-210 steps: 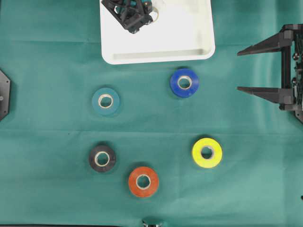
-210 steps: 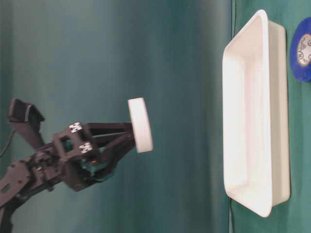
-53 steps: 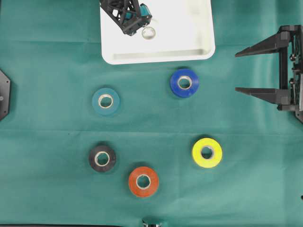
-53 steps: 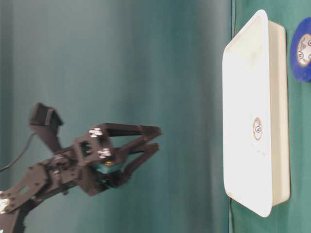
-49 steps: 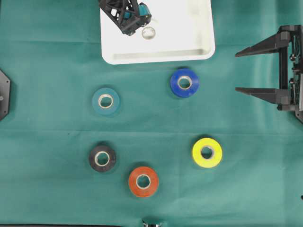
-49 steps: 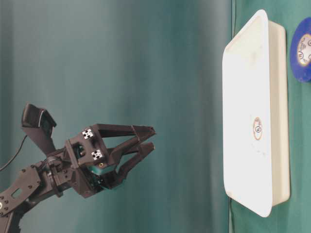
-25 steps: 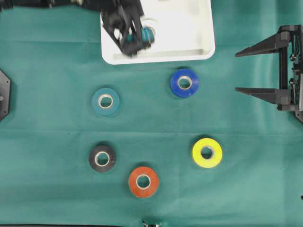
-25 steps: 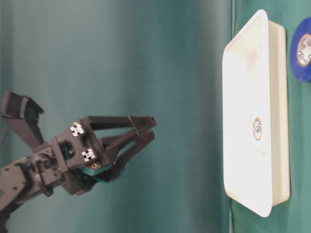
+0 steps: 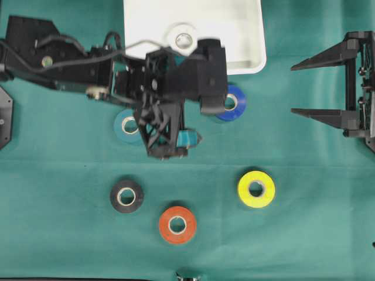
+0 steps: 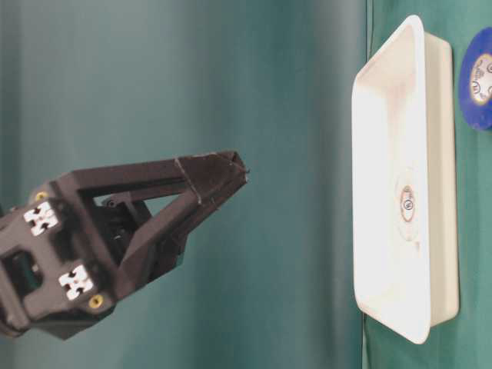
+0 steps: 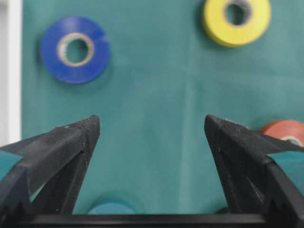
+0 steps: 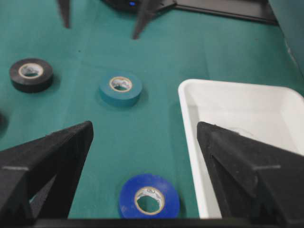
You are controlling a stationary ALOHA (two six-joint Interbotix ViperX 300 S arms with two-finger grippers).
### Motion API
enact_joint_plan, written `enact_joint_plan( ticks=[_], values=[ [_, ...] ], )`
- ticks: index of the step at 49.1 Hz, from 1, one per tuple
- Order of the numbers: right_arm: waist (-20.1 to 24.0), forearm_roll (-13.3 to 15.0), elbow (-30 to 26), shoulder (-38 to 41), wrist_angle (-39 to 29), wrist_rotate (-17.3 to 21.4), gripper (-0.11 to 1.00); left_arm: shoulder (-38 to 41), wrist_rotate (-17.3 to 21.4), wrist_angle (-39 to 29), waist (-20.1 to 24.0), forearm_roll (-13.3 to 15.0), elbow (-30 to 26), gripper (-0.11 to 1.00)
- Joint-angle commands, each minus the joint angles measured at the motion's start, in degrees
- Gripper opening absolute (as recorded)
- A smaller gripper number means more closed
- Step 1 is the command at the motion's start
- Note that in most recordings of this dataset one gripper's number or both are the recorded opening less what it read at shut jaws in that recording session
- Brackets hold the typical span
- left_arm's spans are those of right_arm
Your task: Pick up the tape from a random location and place it into the white case.
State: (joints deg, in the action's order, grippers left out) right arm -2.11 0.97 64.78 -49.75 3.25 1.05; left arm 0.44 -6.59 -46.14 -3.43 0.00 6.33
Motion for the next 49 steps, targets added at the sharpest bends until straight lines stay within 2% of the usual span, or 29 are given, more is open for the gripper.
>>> enact_joint_plan(
  ticks=[1, 16, 25, 32, 49],
  values=[
    [0.0, -0.1, -1.7, 0.1, 0.3, 0.2, 0.90, -1.8, -0.2, 0.5, 0.2, 0.0, -0.9, 0.99],
    [0.0, -0.2, -1.9, 0.1, -0.8, 0.3, 0.90, -3.0, 0.4, 0.4, 1.5, -0.1, 0.4, 0.99],
    [0.0, -0.2, -2.3, -0.3, -2.1, 0.4, 0.90, -7.3, 0.3, 1.3, 1.5, -0.1, 3.4, 0.99],
    [0.0, -0.2, -2.3, -0.4, -2.5, 0.4, 0.90, -12.0, 0.3, 4.3, 1.7, -0.1, 8.0, 0.99],
    [0.0, -0.2, -2.5, -0.5, -3.2, 0.4, 0.90, -27.7, 0.1, 15.2, 4.4, 0.0, 23.7, 0.99]
  ],
)
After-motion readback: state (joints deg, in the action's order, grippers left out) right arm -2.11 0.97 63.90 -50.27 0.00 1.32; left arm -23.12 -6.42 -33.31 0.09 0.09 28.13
